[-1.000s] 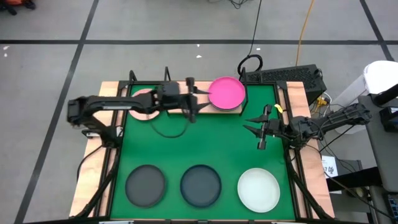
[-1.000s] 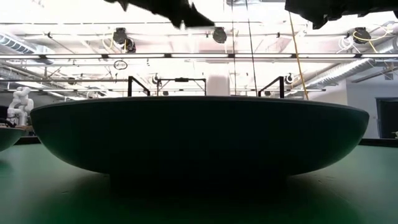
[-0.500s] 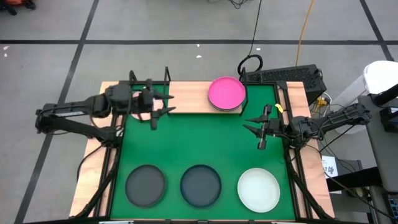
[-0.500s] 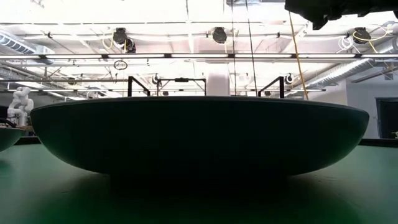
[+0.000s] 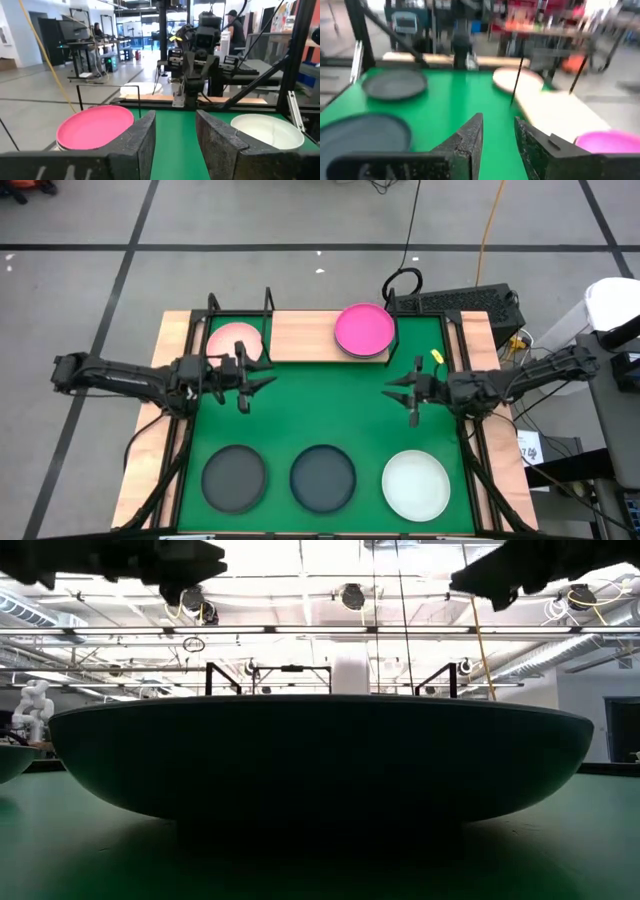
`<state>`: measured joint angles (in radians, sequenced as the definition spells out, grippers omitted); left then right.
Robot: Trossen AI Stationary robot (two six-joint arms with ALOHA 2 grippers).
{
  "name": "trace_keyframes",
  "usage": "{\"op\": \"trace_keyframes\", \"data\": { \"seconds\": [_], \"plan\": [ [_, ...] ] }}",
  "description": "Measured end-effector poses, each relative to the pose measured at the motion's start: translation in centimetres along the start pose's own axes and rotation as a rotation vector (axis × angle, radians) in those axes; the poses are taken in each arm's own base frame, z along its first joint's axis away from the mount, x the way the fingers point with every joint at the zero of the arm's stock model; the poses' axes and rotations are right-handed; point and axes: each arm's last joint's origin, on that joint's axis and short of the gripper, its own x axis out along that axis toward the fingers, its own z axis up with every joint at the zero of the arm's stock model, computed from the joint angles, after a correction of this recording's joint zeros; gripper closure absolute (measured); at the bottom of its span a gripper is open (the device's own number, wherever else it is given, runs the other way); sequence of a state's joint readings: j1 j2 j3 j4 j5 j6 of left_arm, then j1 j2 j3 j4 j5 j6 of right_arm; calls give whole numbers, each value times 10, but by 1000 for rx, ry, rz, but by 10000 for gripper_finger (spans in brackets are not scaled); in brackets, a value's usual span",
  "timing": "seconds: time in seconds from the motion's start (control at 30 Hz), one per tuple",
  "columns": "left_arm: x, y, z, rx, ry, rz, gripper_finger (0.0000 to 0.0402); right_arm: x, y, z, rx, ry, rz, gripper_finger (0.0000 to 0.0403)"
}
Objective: Place and stack plates onto a shelf
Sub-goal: Put the white plate on the shelf
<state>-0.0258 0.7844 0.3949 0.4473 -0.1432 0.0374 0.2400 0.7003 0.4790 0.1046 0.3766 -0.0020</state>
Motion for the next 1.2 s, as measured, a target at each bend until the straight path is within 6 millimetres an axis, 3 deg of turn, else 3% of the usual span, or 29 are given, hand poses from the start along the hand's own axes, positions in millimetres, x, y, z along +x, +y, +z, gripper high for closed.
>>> {"op": "trace_keyframes", "data": {
  "seconds": [0.3,0.47,0.67,0.87,1.2],
  "plan": [
    [-2,-1,-11,-6,-4,-11,259,18,4,21,155,222,237,291],
    [-2,-1,-11,16,-3,-13,259,35,8,15,266,409,341,290],
    [-2,-1,-15,-44,30,-13,259,52,15,-12,408,686,473,290],
    [-2,-1,-15,-62,29,-12,259,61,23,-49,419,1011,562,290],
    [-2,-1,-15,-96,31,-12,259,69,40,-74,348,1145,699,291]
  ]
}}
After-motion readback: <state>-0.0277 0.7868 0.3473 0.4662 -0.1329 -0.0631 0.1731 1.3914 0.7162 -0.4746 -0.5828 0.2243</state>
